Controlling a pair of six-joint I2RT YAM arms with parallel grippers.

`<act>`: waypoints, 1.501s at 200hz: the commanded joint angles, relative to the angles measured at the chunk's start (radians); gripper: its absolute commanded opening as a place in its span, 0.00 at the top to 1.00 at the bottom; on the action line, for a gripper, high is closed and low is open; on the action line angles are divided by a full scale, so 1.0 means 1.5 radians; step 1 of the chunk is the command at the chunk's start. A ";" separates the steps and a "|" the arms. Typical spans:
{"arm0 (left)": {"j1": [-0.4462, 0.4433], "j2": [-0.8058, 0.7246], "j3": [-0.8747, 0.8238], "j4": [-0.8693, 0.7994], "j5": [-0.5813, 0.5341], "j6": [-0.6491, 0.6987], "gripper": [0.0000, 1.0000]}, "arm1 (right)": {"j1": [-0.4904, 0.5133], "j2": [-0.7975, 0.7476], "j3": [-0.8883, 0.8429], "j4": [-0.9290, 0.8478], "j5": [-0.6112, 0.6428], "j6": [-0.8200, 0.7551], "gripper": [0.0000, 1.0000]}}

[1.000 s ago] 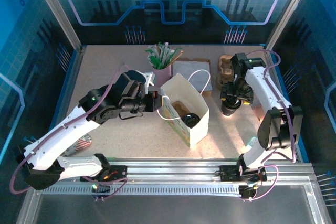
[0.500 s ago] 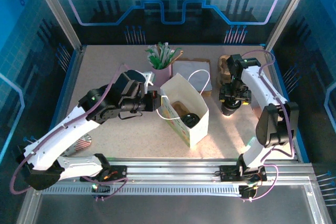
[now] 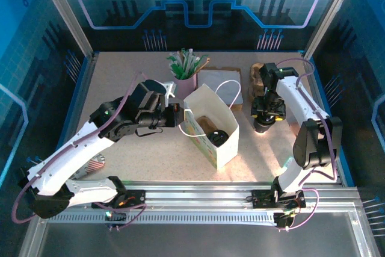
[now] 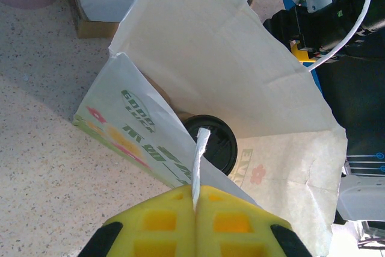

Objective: Pack the takeout coffee

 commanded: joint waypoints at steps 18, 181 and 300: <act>0.007 -0.011 0.007 -0.007 -0.003 0.022 1.00 | -0.001 0.015 -0.003 0.001 -0.039 -0.012 0.20; 0.018 -0.007 0.011 -0.017 -0.009 0.039 1.00 | 0.001 0.014 -0.013 -0.002 -0.041 -0.008 0.36; 0.024 -0.011 0.004 -0.016 -0.010 0.036 1.00 | 0.057 -0.060 -0.039 -0.026 -0.017 -0.001 0.45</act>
